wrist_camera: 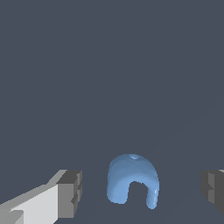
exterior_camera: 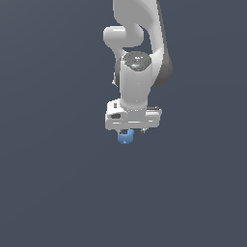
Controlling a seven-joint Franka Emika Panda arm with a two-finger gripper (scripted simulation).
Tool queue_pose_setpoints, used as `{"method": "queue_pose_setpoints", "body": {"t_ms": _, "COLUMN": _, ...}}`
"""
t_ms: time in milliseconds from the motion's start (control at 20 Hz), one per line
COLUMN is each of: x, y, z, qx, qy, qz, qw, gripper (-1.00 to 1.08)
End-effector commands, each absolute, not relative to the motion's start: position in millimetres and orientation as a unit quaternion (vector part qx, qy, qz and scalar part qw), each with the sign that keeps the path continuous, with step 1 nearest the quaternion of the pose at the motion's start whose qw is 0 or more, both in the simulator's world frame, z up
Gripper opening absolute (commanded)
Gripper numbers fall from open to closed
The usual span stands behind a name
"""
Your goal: Pick up the object and move it to a goal position.
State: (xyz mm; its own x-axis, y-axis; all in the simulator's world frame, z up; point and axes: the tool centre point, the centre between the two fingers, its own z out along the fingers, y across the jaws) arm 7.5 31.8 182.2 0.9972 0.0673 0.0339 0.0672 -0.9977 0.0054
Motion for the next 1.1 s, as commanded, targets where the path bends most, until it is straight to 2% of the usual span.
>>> {"method": "queue_pose_setpoints", "body": {"t_ms": 0, "x": 8, "y": 32, "z": 182, "qx": 0.999, "qy": 0.034, "qz": 0.017, "qw": 0.002, "gripper": 1.0}}
{"method": "queue_pose_setpoints", "body": {"t_ms": 1050, "x": 13, "y": 24, "z": 191, "qx": 0.998, "qy": 0.051, "qz": 0.025, "qw": -0.005, "gripper": 1.0}}
